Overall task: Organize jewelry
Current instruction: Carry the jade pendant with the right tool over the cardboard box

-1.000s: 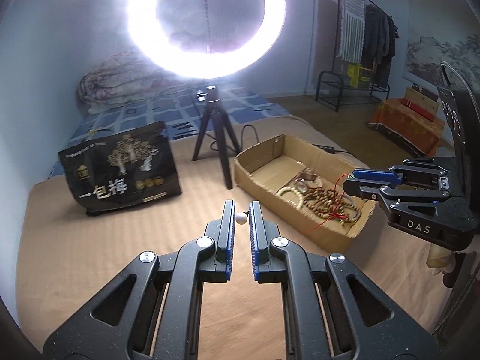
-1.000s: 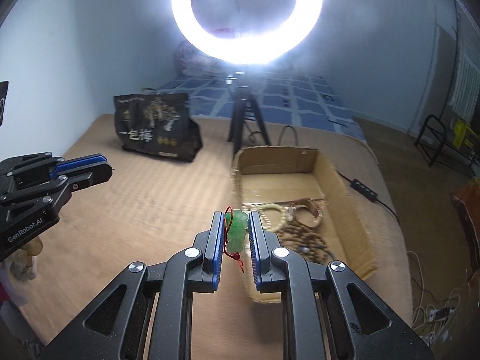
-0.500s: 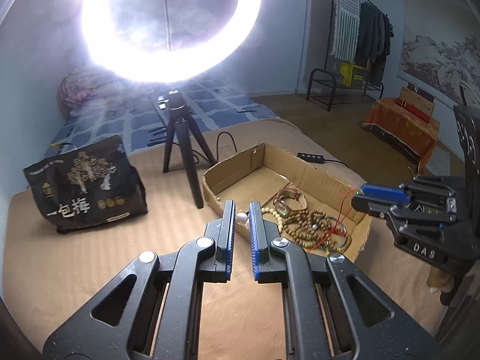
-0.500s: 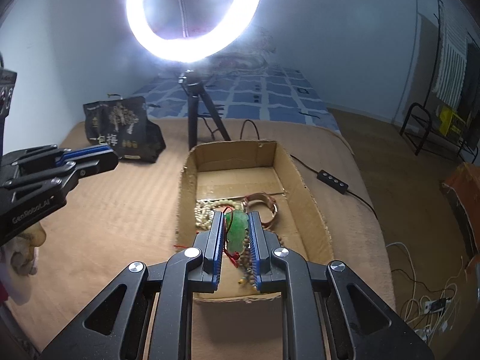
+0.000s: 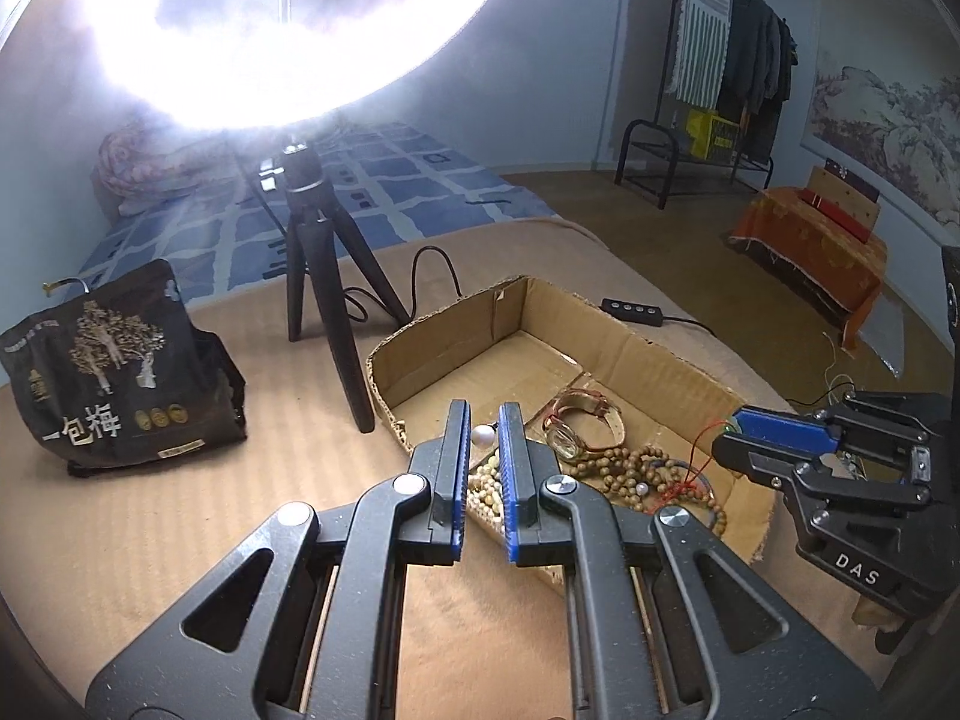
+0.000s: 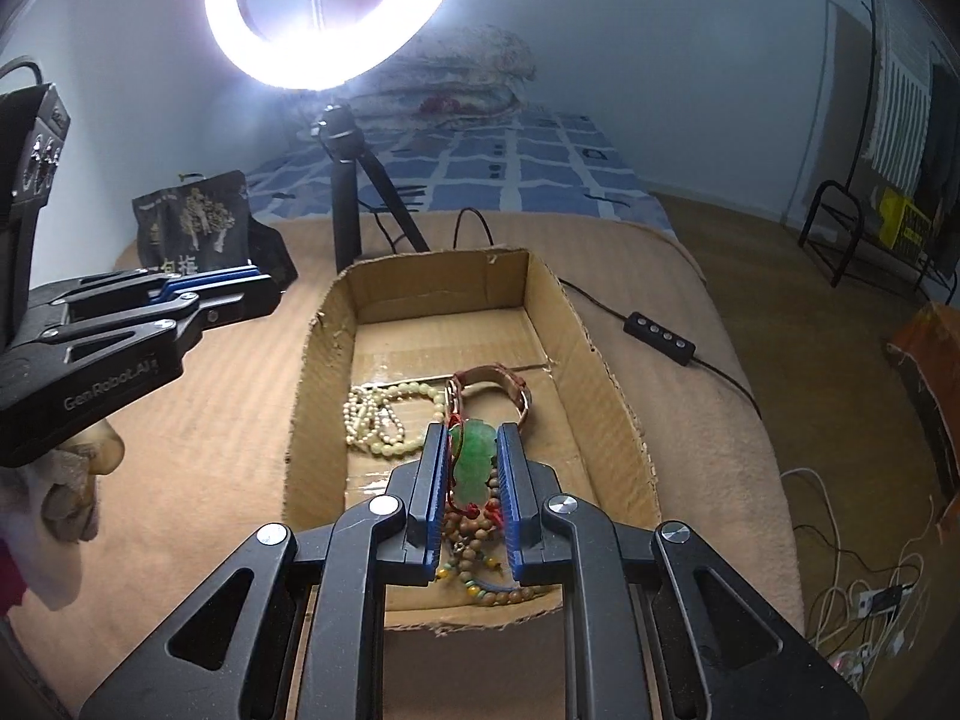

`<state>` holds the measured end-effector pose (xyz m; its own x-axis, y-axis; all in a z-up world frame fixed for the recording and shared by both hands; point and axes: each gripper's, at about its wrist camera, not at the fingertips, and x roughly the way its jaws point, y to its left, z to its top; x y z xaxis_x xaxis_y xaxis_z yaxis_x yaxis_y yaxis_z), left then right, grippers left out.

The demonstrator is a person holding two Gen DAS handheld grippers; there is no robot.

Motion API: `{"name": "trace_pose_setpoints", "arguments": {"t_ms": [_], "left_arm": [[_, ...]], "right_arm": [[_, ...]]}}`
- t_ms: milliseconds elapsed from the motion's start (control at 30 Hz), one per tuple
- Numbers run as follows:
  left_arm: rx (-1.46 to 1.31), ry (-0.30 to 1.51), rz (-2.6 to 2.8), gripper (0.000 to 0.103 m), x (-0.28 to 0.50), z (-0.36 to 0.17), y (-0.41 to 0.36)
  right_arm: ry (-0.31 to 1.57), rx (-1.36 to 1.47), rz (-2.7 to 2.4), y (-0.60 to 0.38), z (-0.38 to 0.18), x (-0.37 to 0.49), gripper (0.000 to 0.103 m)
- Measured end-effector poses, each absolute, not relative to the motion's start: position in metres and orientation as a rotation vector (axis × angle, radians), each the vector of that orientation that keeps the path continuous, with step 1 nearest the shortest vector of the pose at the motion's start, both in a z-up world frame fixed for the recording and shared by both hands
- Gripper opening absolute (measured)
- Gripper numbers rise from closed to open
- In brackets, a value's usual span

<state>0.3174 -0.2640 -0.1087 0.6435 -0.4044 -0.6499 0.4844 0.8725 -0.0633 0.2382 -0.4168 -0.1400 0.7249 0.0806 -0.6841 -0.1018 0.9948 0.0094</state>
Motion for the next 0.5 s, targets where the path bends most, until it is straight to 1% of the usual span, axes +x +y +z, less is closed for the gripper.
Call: {"name": "trace_pose_setpoints", "arguments": {"t_ms": [500], "left_arm": [[0.107, 0.756, -0.493, 0.008, 0.342, -0.124, -0.275]], "right_arm": [[0.778, -0.007, 0.085, -0.425, -0.156, 0.248, 0.014]]}}
